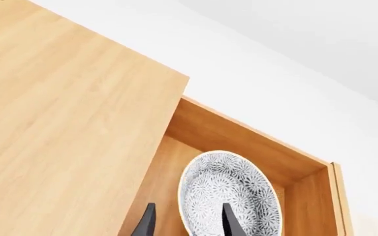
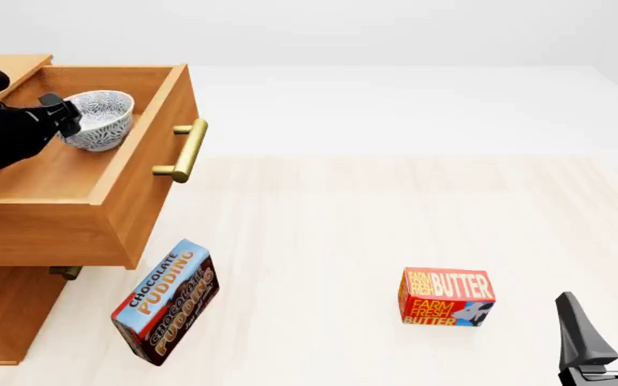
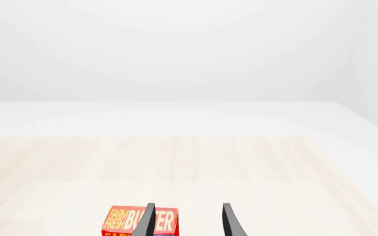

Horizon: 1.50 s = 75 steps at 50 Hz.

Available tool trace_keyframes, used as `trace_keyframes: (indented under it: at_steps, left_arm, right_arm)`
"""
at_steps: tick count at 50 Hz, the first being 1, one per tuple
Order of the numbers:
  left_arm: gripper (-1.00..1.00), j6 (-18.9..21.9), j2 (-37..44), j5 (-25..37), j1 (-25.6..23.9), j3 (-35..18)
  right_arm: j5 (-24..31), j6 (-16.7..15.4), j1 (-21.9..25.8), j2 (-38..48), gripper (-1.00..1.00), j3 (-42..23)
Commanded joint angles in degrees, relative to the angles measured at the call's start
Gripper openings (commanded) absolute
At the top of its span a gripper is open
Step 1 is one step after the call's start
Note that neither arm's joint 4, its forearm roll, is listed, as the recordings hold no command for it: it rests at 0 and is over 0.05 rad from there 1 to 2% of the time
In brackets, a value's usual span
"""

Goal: Put the bowl in the top drawer of the cabinet.

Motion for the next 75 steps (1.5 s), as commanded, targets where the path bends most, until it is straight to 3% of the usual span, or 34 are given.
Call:
trace_keyframes:
  at_steps: [1, 21, 41, 52, 55, 75]
  left_arm:
    - [1.0, -0.2, 1.6, 0.3, 1.2, 0.4]
    - [1.0, 0.6, -2.0, 0.3, 0.0, 1.1]
    - [1.0, 0.8, -10.8, 2.3, -3.5, 2.4]
    - [1.0, 3.0, -14.5, 3.2, -4.2, 2.9]
    - [1.0, 5.2, -16.5, 3.2, -3.9, 3.2]
    - [1.0, 6.3, -22.1, 5.4, -5.7, 5.4]
  right_arm:
    - [-0.1, 0.0, 0.0, 0.0, 1.0, 0.1]
    - [-0.1, 0.0, 0.0, 0.0, 1.0, 0.1]
    - [-0.1, 0.0, 0.0, 0.0, 1.0, 0.1]
    - [-0.1, 0.0, 0.0, 0.0, 1.0, 0.1]
    - [-0.1, 0.0, 0.0, 0.0, 1.0, 0.1]
    - [-0.1, 0.0, 0.0, 0.0, 1.0, 0.1]
